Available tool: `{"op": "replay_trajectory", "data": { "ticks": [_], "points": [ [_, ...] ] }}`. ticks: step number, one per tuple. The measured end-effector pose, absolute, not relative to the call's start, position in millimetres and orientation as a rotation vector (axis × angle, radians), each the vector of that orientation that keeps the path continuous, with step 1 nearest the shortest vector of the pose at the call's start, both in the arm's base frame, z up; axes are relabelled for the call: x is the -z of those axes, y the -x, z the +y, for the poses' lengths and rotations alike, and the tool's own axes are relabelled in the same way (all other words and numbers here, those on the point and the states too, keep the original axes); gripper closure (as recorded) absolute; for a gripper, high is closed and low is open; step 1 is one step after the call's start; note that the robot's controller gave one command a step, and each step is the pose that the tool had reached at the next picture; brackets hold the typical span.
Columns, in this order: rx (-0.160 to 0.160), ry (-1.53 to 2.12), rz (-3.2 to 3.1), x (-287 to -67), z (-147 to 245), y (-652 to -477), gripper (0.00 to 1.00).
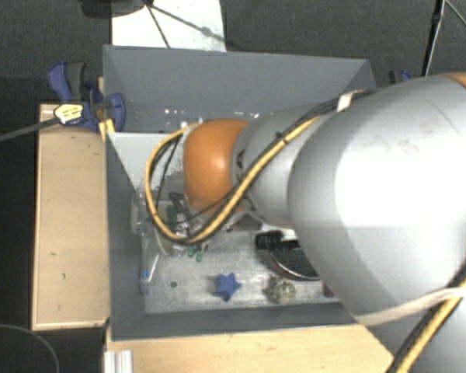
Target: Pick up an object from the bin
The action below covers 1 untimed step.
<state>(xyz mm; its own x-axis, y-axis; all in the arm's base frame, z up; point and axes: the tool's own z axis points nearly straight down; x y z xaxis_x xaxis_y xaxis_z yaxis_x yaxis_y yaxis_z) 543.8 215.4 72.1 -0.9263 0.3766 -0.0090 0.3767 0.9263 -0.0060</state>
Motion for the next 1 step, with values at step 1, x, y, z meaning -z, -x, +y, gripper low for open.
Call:
{"op": "replay_trajectory", "data": {
  "ticks": [1],
  "points": [
    [0.005,-0.793,3.042,-70.9,225.4,-583.9,1.00]
  ]
}}
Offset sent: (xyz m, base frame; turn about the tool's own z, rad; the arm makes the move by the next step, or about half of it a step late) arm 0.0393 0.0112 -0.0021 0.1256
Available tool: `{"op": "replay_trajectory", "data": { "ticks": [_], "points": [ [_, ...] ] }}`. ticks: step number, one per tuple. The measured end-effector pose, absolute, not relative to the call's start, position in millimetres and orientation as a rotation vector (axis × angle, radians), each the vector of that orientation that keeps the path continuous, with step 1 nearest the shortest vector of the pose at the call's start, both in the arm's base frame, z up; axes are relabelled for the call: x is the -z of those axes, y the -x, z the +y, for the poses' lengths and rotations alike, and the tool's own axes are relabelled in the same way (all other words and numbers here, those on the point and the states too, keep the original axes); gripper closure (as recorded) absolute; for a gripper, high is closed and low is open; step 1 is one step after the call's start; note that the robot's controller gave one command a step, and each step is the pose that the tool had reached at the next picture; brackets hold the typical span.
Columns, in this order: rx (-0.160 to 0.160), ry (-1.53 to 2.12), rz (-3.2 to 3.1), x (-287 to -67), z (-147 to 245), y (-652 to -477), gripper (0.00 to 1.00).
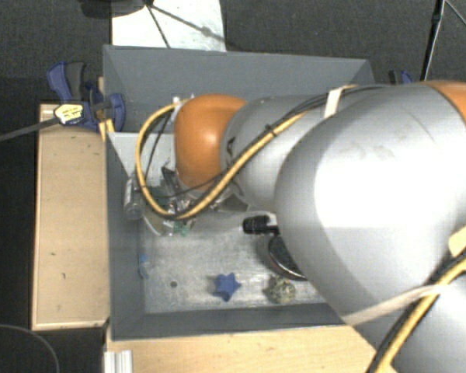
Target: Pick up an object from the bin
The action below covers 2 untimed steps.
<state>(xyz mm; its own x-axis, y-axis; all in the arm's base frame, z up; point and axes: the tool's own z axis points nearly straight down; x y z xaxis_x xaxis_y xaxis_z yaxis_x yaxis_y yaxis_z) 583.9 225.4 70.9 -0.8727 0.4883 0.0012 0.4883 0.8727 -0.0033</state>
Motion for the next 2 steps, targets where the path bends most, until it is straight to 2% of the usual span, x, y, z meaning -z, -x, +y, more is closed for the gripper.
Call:
{"op": "replay_trajectory", "data": {
  "ticks": [1,2],
  "points": [
    [-0.008,0.868,-3.018,-100,238,-591.3,1.00],
    [0.009,0.898,-3.019,-204,225,-585.5,1.00]
  ]
}}
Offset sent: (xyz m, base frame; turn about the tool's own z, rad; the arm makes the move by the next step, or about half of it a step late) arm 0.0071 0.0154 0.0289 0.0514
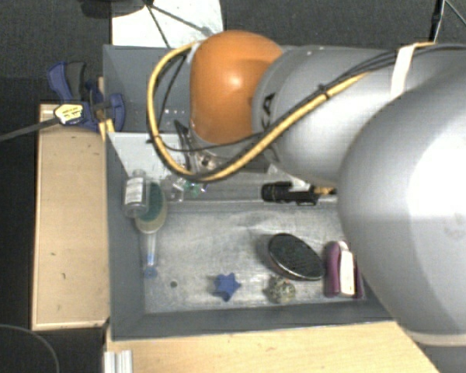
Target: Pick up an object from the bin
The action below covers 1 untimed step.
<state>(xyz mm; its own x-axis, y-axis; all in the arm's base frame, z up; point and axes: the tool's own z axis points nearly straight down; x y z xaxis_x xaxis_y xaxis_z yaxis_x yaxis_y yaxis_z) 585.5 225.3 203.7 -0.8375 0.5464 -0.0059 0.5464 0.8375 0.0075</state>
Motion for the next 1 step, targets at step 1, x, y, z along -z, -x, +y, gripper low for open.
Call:
{"op": "replay_trajectory", "data": {
  "ticks": [1],
  "points": [
    [0.007,-1.225,2.897,-153.4,175.2,-530.4,1.00]
  ]
}}
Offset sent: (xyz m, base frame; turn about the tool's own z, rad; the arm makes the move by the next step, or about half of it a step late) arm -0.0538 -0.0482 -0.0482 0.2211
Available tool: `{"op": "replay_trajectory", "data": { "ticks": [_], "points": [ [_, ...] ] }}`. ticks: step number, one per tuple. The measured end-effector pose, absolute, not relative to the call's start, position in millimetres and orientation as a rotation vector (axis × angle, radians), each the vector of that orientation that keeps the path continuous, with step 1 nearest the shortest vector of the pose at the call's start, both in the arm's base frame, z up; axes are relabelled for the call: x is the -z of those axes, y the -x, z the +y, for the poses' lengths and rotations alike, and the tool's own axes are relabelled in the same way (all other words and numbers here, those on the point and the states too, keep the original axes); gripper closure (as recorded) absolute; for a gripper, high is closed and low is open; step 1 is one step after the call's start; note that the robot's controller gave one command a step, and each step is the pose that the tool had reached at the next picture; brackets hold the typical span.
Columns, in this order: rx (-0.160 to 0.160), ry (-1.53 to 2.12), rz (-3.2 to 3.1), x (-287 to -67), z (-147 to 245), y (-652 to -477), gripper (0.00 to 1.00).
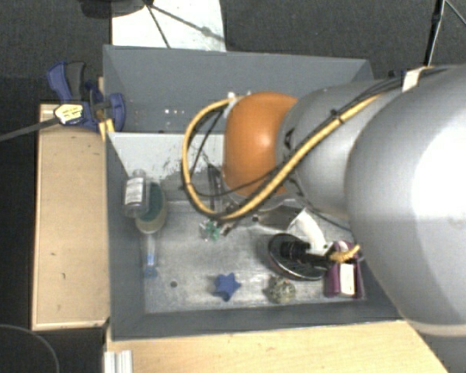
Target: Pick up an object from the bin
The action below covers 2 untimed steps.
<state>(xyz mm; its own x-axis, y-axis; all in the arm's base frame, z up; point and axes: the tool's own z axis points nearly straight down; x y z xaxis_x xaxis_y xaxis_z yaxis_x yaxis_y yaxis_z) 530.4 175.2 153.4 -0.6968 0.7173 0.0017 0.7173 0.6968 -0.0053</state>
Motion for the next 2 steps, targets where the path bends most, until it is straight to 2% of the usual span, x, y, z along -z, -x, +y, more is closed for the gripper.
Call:
{"op": "replay_trajectory", "data": {
  "ticks": [1,2],
  "points": [
    [-0.007,1.325,-2.849,-165,63,-510.0,1.00],
    [0.005,1.323,-2.857,-223,58,-518.2,1.00]
  ]
}}
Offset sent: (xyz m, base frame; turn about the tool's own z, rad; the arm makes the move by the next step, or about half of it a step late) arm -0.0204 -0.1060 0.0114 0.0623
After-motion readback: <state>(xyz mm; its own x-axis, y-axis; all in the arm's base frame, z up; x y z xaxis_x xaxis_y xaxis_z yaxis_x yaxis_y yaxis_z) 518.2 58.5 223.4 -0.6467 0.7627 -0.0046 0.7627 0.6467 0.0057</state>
